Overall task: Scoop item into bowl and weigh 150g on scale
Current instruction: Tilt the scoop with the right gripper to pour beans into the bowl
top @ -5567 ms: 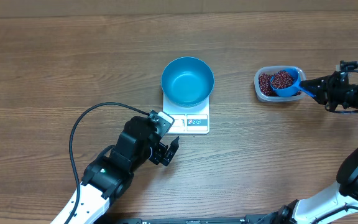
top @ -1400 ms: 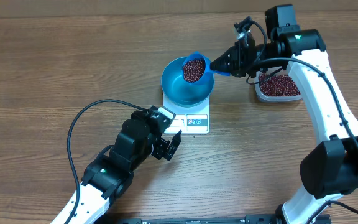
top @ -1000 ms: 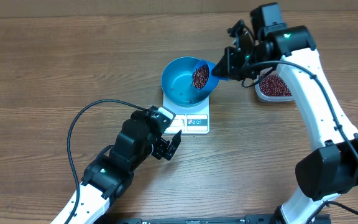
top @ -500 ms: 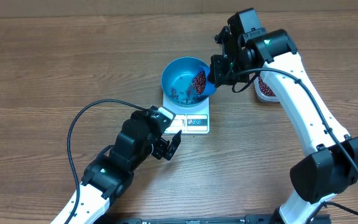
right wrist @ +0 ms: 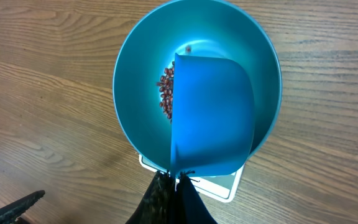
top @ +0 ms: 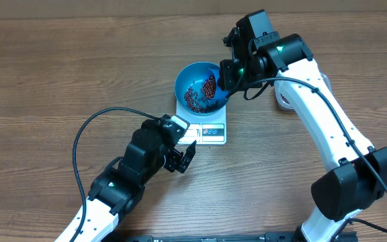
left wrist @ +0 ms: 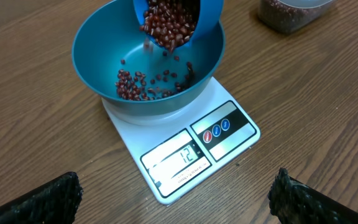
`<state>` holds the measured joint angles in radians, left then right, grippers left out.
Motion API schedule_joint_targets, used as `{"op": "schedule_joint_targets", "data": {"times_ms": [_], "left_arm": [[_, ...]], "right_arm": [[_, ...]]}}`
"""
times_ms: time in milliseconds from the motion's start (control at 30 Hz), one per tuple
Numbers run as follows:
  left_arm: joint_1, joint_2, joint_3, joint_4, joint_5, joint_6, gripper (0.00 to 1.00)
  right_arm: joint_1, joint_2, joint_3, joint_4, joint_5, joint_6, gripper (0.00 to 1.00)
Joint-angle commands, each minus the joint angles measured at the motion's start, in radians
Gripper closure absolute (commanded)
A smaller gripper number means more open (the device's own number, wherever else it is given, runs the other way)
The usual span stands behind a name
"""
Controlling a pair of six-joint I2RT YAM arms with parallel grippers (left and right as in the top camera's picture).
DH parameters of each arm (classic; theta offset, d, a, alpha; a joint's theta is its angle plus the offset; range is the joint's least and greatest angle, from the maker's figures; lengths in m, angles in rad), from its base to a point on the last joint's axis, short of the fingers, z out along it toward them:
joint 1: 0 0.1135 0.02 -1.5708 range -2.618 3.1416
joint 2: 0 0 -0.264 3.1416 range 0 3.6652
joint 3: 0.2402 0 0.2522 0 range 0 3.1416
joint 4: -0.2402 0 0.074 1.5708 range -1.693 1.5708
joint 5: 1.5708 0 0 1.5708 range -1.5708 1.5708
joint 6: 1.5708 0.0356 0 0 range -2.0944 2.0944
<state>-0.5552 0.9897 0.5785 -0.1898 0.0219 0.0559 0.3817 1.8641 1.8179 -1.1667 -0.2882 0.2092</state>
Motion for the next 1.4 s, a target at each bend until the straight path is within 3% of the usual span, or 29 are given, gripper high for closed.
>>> {"op": "schedule_joint_targets", "data": {"times_ms": [0,233,1067,1367], "left_arm": [[0.007,0.005,-0.001,0.003,-0.010,0.012,0.00],[0.007,0.005,-0.001,0.003,-0.010,0.012,0.00],[0.007,0.005,-0.001,0.003,-0.010,0.012,0.00],[0.007,0.005,-0.001,0.003,-0.010,0.012,0.00]], "right_arm": [[0.005,-0.013,0.037,0.023,0.004,0.003,0.96],[0.011,-0.013,0.037,0.062,0.027,-0.008,0.96],[0.227,-0.013,0.037,0.058,0.551,-0.037,0.96],[0.276,-0.013,0.037,0.063,0.655,-0.059,0.96]]}}
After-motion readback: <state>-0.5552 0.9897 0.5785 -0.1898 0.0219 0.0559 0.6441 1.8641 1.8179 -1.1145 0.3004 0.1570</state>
